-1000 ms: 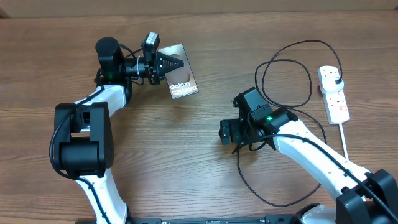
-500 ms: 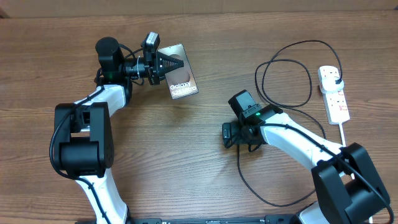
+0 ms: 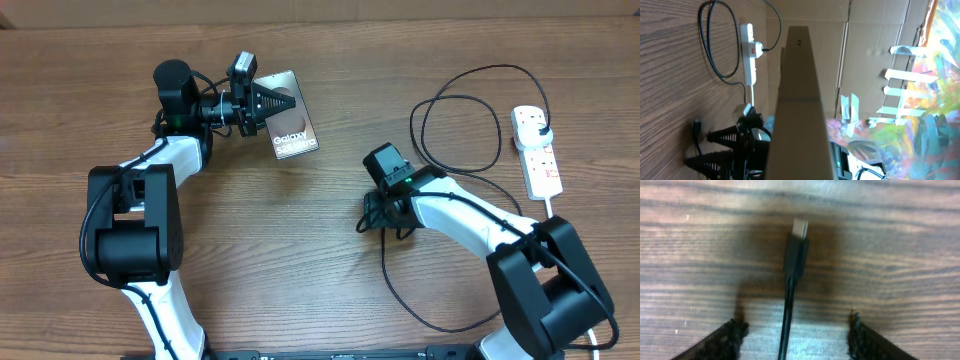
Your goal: Plug charger to phone and switch on socket
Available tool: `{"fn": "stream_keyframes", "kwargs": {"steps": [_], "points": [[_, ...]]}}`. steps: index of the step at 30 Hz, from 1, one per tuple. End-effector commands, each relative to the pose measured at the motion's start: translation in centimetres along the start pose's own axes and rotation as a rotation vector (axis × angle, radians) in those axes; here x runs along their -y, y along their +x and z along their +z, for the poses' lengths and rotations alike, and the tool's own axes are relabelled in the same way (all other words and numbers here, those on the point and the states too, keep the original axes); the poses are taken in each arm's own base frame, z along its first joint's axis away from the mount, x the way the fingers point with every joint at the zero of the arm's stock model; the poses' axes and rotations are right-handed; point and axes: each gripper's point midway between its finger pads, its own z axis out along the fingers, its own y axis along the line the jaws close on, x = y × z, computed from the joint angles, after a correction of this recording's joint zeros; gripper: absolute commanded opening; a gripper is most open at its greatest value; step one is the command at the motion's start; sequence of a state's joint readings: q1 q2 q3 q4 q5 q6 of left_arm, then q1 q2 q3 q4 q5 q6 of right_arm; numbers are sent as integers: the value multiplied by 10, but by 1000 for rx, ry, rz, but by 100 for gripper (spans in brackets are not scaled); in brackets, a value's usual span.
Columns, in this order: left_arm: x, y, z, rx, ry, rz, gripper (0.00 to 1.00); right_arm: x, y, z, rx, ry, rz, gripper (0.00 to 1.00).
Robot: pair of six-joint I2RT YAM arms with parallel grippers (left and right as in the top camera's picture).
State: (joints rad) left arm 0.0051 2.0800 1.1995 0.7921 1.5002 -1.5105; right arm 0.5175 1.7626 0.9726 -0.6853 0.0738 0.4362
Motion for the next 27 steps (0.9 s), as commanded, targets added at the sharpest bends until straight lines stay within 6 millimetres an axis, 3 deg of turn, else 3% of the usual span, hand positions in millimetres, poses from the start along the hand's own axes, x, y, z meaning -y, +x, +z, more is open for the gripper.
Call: {"fn": "stream_keyframes", "kwargs": {"steps": [1, 4, 5, 9, 15, 19, 23, 27], "points": [[10, 4, 2, -25, 3, 54, 6, 6, 20, 25, -93, 23, -6, 59], [10, 4, 2, -25, 3, 53, 6, 3, 21, 25, -98, 3, -44, 45], [10, 4, 2, -26, 3, 54, 5, 3, 21, 25, -99, 1, -47, 31], [10, 7, 2, -43, 4, 54, 5, 7, 20, 25, -104, -3, -28, 5], [10, 11, 2, -66, 6, 53, 13, 0, 20, 16, -177, -113, -11, 4], [10, 11, 2, -67, 6, 53, 7, -27, 11, -15, -213, -274, -38, 4], [10, 11, 2, -67, 5, 46, 4, -62, 3, -72, -189, -496, -91, 4], [10, 13, 3, -79, 6, 49, 4, -88, 11, -136, -132, -743, -201, 4]]}}
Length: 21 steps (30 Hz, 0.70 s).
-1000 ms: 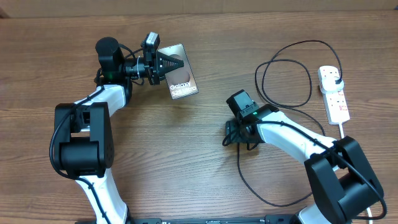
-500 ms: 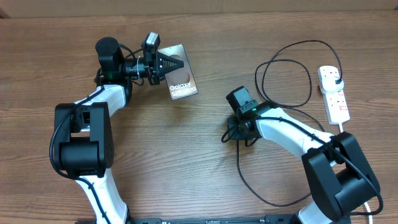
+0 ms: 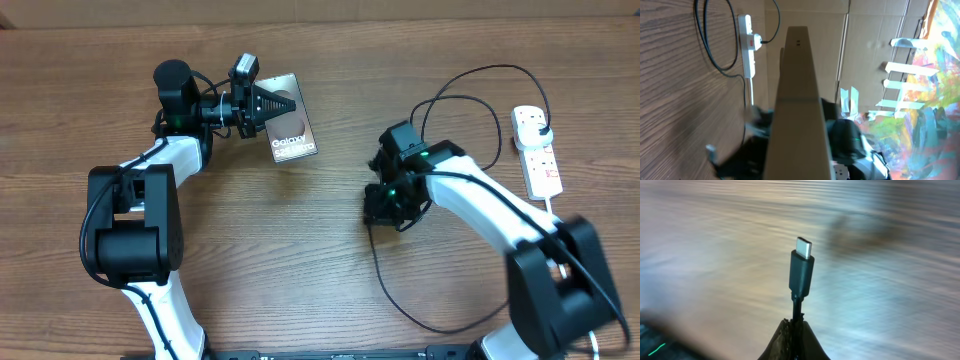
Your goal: Plug charger to phone and switch on socket
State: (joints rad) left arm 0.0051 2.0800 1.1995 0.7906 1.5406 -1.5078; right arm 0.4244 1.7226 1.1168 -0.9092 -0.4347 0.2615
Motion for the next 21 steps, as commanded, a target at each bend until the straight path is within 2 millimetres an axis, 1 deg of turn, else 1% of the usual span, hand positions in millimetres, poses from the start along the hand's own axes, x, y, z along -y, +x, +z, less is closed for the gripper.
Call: {"fn": "stream_keyframes", "kwargs": {"steps": [1, 4, 8, 12, 13, 14, 16, 21], "points": [[10, 7, 5, -43, 3, 53, 4, -72, 13, -59, 67, -301, -193, 4], [12, 10, 13, -62, 4, 89, 4, -80, 32, -81, 77, -318, -228, 4], [18, 17, 28, -94, 8, 166, 4, -91, 51, -94, 88, -327, -295, 4], [20, 22, 43, -107, 13, 198, 4, -106, 60, -93, 73, -356, -342, 4], [21, 23, 47, -112, 14, 199, 4, -112, 64, -92, 60, -384, -357, 4], [21, 25, 53, -122, 15, 199, 4, -123, 67, -90, 43, -426, -385, 4], [21, 30, 59, -140, 16, 199, 4, -128, 65, -87, 50, -432, -406, 4], [20, 34, 65, -156, 16, 180, 4, -130, 47, -87, 107, -415, -349, 4]]}}
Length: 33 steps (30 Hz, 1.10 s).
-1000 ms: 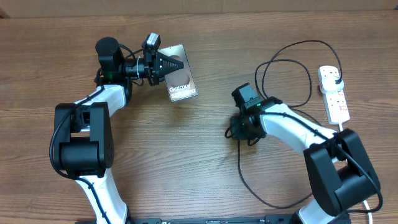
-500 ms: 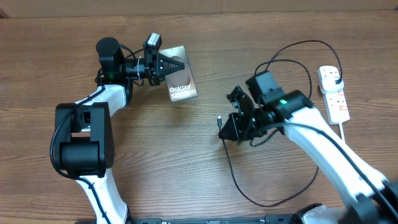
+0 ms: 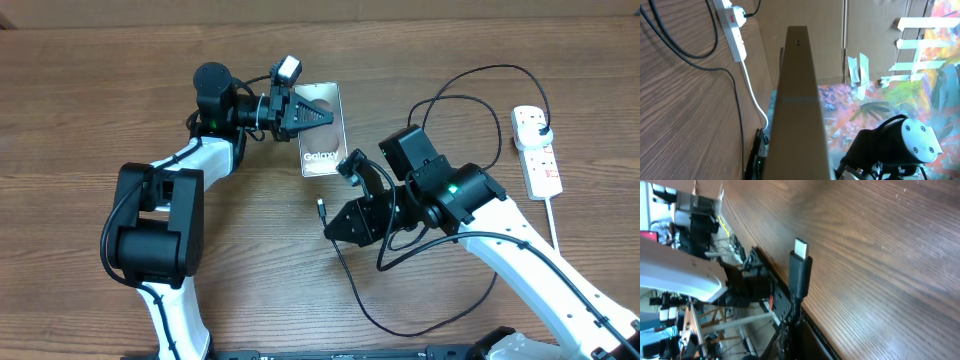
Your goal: Plug charger to phone and switch on socket
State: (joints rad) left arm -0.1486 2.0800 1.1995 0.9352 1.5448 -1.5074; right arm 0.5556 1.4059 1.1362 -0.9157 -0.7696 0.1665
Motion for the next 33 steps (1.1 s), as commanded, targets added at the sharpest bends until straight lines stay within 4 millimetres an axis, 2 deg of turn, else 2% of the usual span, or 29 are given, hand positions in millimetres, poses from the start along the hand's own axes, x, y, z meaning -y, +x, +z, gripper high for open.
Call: {"fn": "stream_keyframes", "kwargs": {"steps": [1, 4, 8, 15, 20, 25, 33], "points": [[10, -2, 2, 1, 1, 28, 4, -1, -13, -1, 38, 0, 36, 4], [10, -1, 2, -7, 2, 17, 4, 2, -16, 0, 47, 14, 36, 4], [10, 4, 2, -36, 3, 17, 4, 23, -23, -1, 89, 130, 116, 4], [10, 5, 2, -40, 3, 17, 4, 29, -30, -2, 108, 125, 146, 4], [10, 5, 2, -40, 3, 19, 4, 37, -30, 7, 84, 128, 167, 4], [12, 5, 2, -40, 3, 44, 4, 24, -36, 8, 90, 55, 129, 4], [13, 5, 2, -40, 4, 69, 4, 25, -34, 8, 84, 58, 112, 4]]}}
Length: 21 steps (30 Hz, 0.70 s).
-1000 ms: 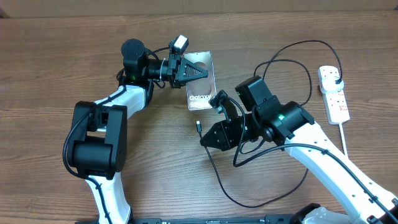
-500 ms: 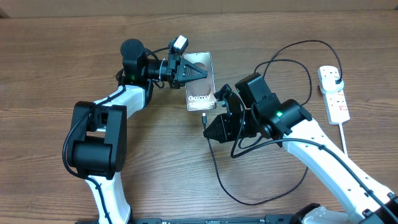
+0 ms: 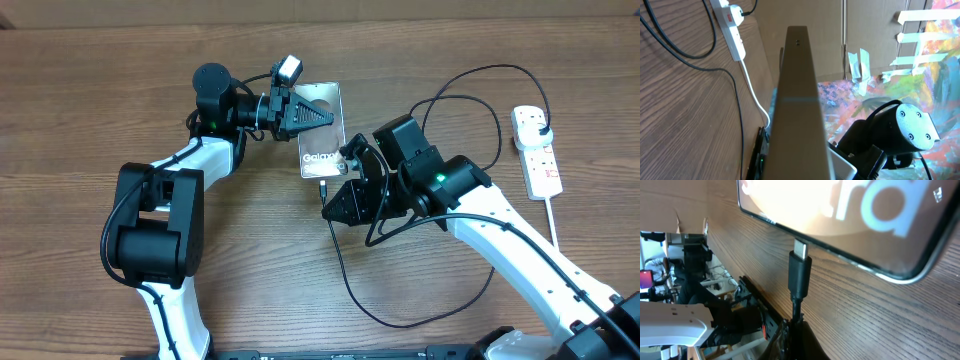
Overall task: Plug charger to phone and switch on socket
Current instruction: 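Align the connector under the phone's port with the right gripper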
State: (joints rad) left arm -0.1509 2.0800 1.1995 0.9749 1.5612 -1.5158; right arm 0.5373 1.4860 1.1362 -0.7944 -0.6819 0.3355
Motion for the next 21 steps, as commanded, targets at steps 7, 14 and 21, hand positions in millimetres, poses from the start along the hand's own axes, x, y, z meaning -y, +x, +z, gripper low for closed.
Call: {"fn": "stream_keyframes", "kwargs": {"steps": [7, 14, 21], "points": [[9, 2, 1, -22, 2, 38, 4, 1, -11, -11, 34, -16, -44, 4], [9, 2, 1, -22, 2, 38, 4, -7, -11, -16, 28, -91, -79, 4], [9, 1, 1, -21, 2, 36, 4, -13, -4, -16, -4, -126, -74, 4]]}}
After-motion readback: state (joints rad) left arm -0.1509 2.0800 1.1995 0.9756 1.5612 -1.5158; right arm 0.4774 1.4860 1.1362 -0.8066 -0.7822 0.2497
